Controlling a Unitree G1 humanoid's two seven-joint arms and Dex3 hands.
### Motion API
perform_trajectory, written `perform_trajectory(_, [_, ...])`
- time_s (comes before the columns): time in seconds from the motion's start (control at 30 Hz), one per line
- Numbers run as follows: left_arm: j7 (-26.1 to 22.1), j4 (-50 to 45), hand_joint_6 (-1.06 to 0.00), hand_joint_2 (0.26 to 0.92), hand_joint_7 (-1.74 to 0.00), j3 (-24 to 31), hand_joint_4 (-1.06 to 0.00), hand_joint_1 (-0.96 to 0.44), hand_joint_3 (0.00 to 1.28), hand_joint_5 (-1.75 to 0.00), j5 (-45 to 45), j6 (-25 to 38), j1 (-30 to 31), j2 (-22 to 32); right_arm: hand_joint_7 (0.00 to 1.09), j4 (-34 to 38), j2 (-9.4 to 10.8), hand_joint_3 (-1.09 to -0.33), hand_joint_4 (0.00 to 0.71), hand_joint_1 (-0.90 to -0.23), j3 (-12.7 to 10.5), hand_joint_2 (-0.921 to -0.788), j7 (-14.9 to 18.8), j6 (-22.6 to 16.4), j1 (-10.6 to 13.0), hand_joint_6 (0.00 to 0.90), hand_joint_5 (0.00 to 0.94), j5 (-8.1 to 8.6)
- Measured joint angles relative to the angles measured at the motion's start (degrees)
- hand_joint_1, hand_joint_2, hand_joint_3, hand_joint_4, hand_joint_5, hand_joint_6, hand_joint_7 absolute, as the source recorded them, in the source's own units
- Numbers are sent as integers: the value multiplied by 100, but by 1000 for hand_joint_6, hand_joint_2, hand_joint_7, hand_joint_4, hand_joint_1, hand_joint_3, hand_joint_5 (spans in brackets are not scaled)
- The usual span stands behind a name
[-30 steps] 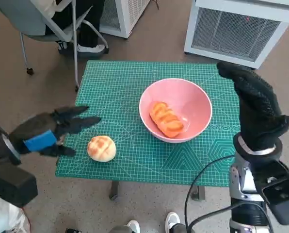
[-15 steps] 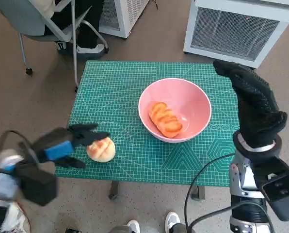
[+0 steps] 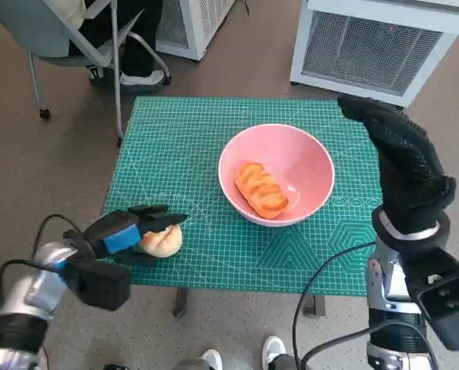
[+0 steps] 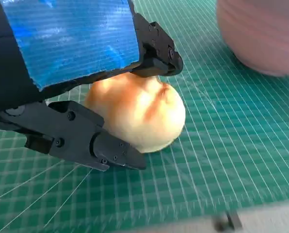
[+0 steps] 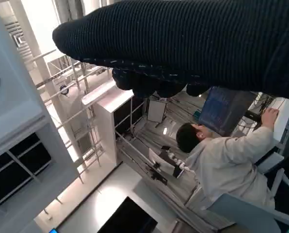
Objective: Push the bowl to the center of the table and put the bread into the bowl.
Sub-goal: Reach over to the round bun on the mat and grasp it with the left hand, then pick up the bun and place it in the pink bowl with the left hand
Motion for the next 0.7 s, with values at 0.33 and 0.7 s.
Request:
perform_trajectory(0.33, [1148,314,-470,921,-1199,-272,-528,5,213,-1364,470,17,-191,-90,729,-17,0,-762,301,-598,-9,-921,-3,0,0,-1,2,-29])
perform_trajectory(0.7, [953,174,-511,921,-1253,-218,-489,0,208,-1412,208,16,-208,-3,715,-50,2,-759,303,-604,-27,-921,-25,0,4,-1,3,-41])
